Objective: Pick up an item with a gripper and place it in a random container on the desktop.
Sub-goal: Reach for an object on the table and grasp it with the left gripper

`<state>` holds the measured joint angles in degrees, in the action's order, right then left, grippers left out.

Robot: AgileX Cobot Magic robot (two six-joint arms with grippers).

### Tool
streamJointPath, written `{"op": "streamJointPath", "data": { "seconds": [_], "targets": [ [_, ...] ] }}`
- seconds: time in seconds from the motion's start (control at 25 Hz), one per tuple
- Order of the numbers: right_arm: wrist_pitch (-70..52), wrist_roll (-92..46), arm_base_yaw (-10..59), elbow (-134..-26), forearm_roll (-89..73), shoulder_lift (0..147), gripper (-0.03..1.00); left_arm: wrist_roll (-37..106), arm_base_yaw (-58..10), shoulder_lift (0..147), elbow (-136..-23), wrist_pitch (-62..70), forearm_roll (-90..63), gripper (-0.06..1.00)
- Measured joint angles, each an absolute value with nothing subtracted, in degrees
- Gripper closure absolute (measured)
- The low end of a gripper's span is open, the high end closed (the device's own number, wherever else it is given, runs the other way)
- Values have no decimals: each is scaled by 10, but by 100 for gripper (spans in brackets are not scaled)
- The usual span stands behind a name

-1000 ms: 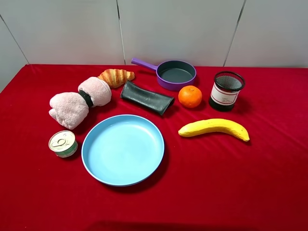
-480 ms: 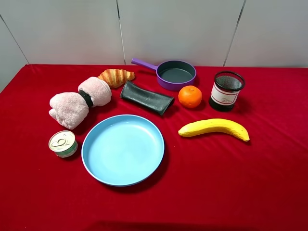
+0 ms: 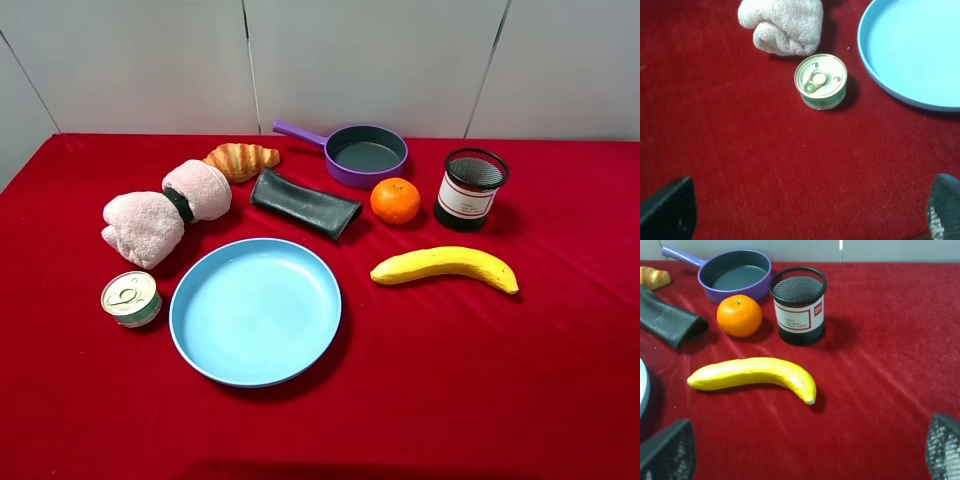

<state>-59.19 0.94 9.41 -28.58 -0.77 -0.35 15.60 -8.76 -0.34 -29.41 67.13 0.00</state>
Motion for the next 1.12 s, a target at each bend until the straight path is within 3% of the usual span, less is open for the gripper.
{"op": "streamJointPath", "data": {
  "seconds": [0.52, 1.12],
  "targets": [
    [-592, 9, 94, -286, -8, -4, 28, 170, -88, 152, -301, 635, 0, 4],
    [-592, 9, 94, -286, -8, -4, 28, 178, -88, 379, -301, 391, 0, 4]
  ]
}}
